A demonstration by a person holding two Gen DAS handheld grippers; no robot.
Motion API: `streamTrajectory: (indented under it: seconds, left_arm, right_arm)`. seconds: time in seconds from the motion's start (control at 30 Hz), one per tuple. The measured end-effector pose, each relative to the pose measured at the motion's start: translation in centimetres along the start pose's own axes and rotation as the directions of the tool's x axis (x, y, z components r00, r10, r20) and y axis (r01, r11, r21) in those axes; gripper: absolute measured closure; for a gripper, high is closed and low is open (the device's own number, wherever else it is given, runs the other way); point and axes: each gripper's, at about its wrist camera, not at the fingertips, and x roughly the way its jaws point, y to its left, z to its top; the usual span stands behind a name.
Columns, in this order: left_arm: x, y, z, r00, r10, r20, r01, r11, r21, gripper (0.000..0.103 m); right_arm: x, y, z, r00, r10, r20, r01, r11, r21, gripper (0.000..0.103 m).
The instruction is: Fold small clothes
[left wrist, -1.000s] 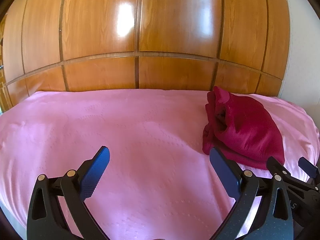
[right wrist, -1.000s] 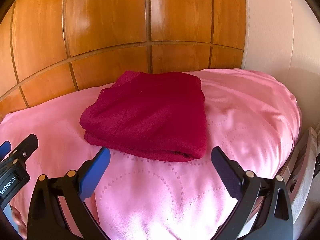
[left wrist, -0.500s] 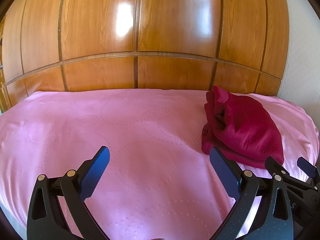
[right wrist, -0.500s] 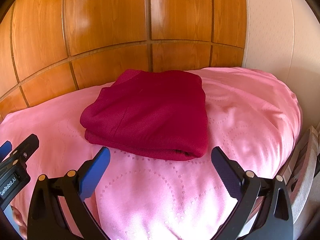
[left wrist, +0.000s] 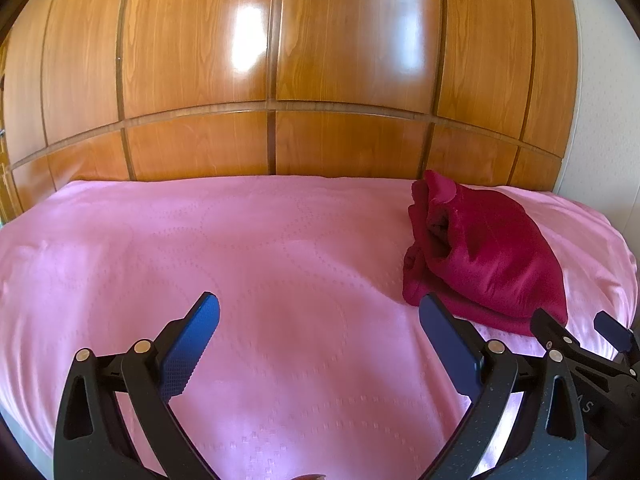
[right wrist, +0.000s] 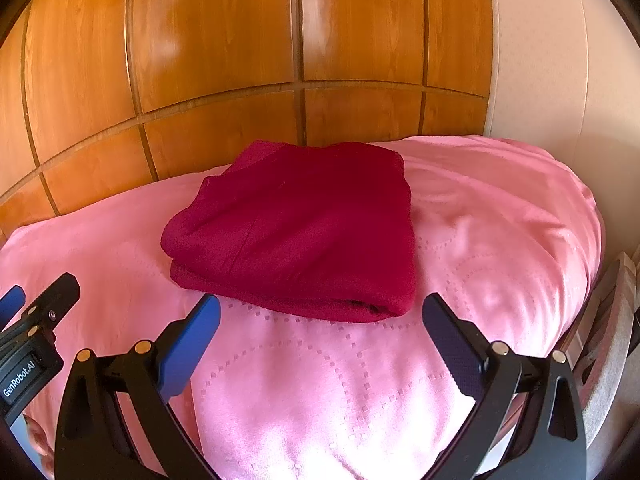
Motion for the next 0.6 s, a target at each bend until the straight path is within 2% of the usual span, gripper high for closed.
streamTrajectory:
  seconds: [0.27, 0.4, 0.5, 0.6]
  left_arm:
    - [0.1, 0.4, -0.3, 0.999, -0.033, -0.002, 0.033, 0.999, -0.025, 0.004]
    - [1.0, 1.1, -0.3, 1.0, -0.008, -0.024, 0.007, 0.999, -0.04, 0.004]
    - [2.2, 2.4, -0.1, 0.999, 0.012, -0.046, -0.015, 0.999, -0.051, 0.004]
    - [3.4, 4.0, -0.1, 0.998, 0.04, -0.053, -0.042, 0.998, -0.049, 0.004]
  right_arm:
    - [0.1, 0.1, -0.1, 1.0, 0.006, -0.004, -0.006, 1.0, -0.004, 0.002]
    - [0.0, -0.3, 0.5, 1.0, 0.022, -0.003, -0.022, 1.0, -0.008, 0.002]
    - [0.8, -3.4, 2.7, 1.0, 0.012, 0.009, -0.012, 0.998, 0.063, 0.002]
    - [3.0, -6.9, 4.8, 0.999, -0.051, -0.006, 0.052, 0.991, 0.12, 0.002]
